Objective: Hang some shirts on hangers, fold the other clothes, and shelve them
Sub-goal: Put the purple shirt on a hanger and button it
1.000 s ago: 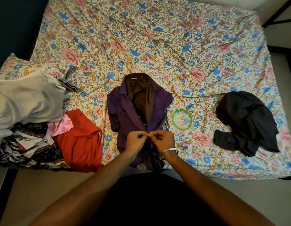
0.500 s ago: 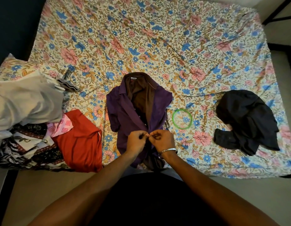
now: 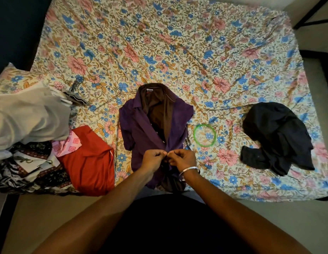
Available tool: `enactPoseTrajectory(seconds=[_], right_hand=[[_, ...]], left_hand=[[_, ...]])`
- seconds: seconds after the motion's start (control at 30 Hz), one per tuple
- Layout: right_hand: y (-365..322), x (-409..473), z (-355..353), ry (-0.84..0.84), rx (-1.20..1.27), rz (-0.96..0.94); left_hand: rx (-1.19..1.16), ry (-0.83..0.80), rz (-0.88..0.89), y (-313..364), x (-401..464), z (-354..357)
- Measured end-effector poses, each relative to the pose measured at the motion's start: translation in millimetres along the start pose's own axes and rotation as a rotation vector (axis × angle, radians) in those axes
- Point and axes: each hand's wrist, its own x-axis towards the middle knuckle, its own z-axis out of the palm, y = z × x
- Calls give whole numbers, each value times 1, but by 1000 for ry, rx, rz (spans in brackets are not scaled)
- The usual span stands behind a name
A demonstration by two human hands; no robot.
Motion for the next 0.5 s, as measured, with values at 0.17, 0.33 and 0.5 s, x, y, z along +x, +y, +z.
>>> enactPoseTrajectory(seconds=[0.17,0.33,0.5], right_hand=[[-4,2,-2,32,-471,-185],[-13,-2,-2,31,-595,-259],[-13,0,1,19,-354,-152]], left_hand=[[383,87,220,-3,2,-2],[416,100,280,3,1,-3],[296,-1,251,1,5,-3]])
